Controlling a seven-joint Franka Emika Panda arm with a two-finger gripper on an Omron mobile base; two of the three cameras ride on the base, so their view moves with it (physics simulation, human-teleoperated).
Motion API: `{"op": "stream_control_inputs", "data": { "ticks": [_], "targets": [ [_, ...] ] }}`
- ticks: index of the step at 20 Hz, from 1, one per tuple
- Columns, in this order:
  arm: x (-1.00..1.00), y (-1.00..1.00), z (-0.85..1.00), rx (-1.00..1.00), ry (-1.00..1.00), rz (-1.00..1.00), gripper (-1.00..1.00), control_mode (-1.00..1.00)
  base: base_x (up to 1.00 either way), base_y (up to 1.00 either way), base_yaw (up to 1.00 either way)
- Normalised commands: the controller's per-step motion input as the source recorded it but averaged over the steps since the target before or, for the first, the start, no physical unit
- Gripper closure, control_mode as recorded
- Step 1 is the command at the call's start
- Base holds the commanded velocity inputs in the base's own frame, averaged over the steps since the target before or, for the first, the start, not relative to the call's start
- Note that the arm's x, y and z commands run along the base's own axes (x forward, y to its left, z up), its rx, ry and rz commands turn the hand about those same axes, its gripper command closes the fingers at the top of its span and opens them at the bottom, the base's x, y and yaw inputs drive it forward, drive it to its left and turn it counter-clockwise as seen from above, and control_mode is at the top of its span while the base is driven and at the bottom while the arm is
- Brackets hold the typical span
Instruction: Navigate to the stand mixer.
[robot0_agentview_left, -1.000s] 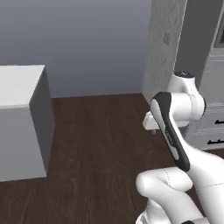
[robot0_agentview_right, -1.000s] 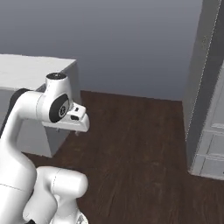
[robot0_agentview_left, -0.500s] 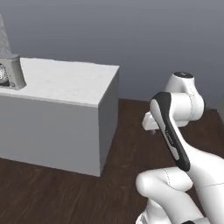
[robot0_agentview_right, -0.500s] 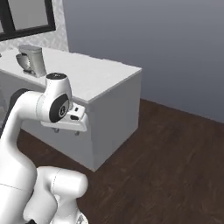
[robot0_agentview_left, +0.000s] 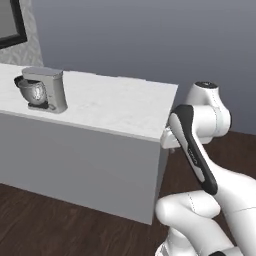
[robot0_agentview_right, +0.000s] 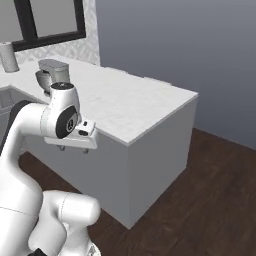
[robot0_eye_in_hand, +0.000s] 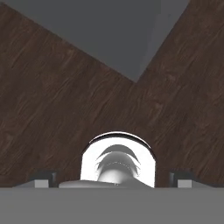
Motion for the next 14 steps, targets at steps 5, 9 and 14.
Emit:
{"op": "stream_control_inputs", "data": {
  "ticks": [5, 9, 14],
  "targets": [
    [0.0, 0.0, 0.0, 0.0, 0.0, 0.0, -1.0, 1.0, 0.79, 1.0, 0.0],
    [0.0, 0.0, 0.0, 0.0, 0.0, 0.0, -1.0, 1.0, 0.72, 1.0, -0.11],
    [0.0, 0.0, 0.0, 0.0, 0.0, 0.0, -1.0, 1.0, 0.63, 1.0, -0.33]
  ]
}}
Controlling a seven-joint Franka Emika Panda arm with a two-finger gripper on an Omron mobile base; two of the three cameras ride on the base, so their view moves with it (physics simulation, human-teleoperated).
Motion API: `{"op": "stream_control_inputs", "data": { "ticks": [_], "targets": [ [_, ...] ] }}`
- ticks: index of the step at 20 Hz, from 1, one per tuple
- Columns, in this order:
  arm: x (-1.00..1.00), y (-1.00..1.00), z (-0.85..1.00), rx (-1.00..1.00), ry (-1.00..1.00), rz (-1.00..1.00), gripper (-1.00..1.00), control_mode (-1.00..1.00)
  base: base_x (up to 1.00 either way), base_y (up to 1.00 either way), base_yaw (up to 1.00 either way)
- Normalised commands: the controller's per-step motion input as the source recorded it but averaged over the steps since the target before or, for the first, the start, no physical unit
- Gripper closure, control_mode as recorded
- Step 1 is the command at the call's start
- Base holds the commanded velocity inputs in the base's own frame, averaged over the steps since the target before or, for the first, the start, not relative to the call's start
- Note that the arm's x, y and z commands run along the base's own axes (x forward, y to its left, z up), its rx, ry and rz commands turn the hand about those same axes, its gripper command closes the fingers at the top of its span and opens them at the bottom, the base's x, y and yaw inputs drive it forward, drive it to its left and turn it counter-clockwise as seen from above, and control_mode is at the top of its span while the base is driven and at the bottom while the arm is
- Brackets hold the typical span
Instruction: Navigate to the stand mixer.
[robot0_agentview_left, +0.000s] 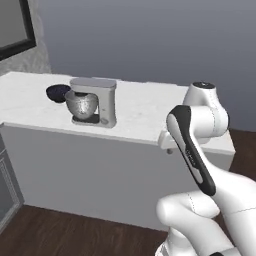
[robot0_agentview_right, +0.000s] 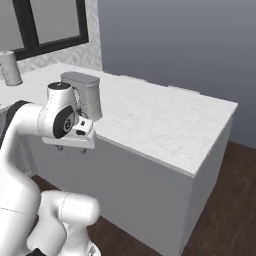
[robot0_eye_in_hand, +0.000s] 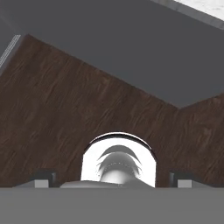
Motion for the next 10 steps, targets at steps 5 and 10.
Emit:
{"op": "stream_control_inputs", "data": {
  "ticks": [5, 10],
  "targets": [
    [0.0, 0.0, 0.0, 0.0, 0.0, 0.0, -1.0, 1.0, 0.58, 1.0, -0.42],
    [0.0, 0.0, 0.0, 0.0, 0.0, 0.0, -1.0, 1.0, 0.54, 0.96, -0.38]
  ]
}}
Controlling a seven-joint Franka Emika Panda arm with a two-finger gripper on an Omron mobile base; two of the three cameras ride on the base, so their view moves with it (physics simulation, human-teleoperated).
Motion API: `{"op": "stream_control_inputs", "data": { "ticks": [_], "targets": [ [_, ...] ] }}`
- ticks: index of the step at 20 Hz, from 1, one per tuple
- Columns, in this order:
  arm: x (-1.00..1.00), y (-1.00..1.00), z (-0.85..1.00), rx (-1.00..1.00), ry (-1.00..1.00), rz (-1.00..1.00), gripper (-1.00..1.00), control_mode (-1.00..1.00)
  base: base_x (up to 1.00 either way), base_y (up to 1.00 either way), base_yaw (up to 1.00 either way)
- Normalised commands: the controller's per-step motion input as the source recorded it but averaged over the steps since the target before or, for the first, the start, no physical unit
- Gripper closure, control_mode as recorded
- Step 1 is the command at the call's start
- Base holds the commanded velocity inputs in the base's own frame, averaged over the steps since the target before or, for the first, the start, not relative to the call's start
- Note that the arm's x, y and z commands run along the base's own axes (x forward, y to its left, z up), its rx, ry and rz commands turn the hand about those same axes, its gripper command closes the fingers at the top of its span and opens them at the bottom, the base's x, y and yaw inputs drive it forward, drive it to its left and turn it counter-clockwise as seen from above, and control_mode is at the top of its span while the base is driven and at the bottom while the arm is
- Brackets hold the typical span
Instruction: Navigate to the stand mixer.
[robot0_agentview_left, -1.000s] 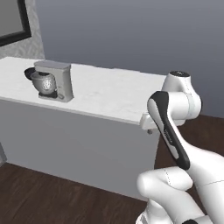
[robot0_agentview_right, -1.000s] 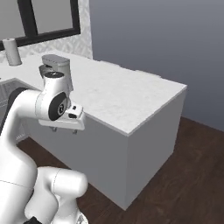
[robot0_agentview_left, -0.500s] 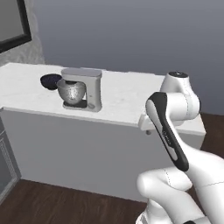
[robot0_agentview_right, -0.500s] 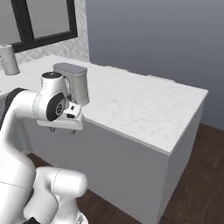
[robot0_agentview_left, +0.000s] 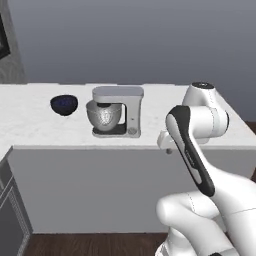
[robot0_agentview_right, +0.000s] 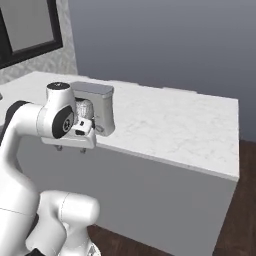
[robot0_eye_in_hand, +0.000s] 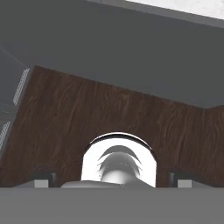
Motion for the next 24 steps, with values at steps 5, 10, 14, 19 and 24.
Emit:
{"op": "stream_control_inputs", "data": {
  "ticks": [5, 10, 14, 19, 24],
  "targets": [
    [0.0, 0.0, 0.0, 0.0, 0.0, 0.0, -1.0, 1.0, 0.59, 0.4, -0.25],
    [0.0, 0.0, 0.0, 0.0, 0.0, 0.0, -1.0, 1.0, 0.6, 0.13, -0.18],
    [0.0, 0.0, 0.0, 0.0, 0.0, 0.0, -1.0, 1.0, 0.49, 0.31, -0.18],
    [0.0, 0.0, 0.0, 0.0, 0.0, 0.0, -1.0, 1.0, 0.29, 0.53, -0.18],
    [0.0, 0.0, 0.0, 0.0, 0.0, 0.0, -1.0, 1.0, 0.36, 0.45, -0.15]
  ]
}}
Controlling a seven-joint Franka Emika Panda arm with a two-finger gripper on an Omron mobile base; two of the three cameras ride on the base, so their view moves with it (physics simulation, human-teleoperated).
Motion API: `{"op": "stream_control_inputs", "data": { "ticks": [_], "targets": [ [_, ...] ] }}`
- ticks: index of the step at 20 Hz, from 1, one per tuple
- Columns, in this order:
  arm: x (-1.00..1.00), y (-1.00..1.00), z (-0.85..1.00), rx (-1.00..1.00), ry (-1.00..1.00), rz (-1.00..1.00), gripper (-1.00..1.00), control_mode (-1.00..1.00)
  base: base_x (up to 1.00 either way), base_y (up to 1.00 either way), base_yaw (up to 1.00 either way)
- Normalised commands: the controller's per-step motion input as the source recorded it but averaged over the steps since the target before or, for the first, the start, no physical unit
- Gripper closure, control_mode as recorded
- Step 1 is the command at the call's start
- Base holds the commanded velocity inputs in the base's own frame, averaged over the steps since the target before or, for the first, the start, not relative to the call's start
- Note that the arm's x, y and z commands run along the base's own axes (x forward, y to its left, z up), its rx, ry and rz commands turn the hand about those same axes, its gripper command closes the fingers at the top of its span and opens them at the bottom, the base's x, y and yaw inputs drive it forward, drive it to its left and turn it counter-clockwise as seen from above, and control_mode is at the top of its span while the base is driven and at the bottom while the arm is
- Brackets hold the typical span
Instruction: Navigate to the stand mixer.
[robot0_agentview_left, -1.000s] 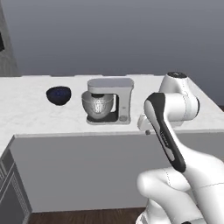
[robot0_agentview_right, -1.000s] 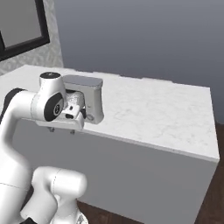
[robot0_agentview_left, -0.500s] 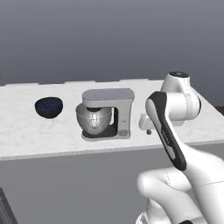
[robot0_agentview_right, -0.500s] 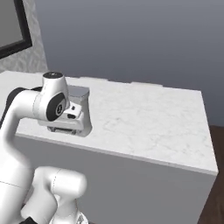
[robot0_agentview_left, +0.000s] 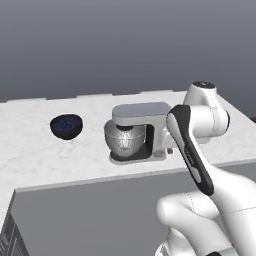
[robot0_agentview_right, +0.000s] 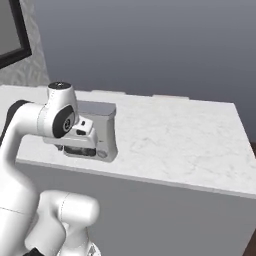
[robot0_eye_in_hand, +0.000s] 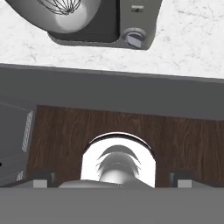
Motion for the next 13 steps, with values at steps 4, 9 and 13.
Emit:
{"op": "stream_control_inputs", "data": {
  "ticks": [4, 9, 13],
  "targets": [
    [0.0, 0.0, 0.0, 0.0, 0.0, 0.0, -1.0, 1.0, 0.49, 0.31, -0.14],
    [0.0, 0.0, 0.0, 0.0, 0.0, 0.0, -1.0, 1.0, 0.43, 0.39, -0.13],
    [0.0, 0.0, 0.0, 0.0, 0.0, 0.0, -1.0, 1.0, 0.23, 0.46, -0.13]
  ]
}}
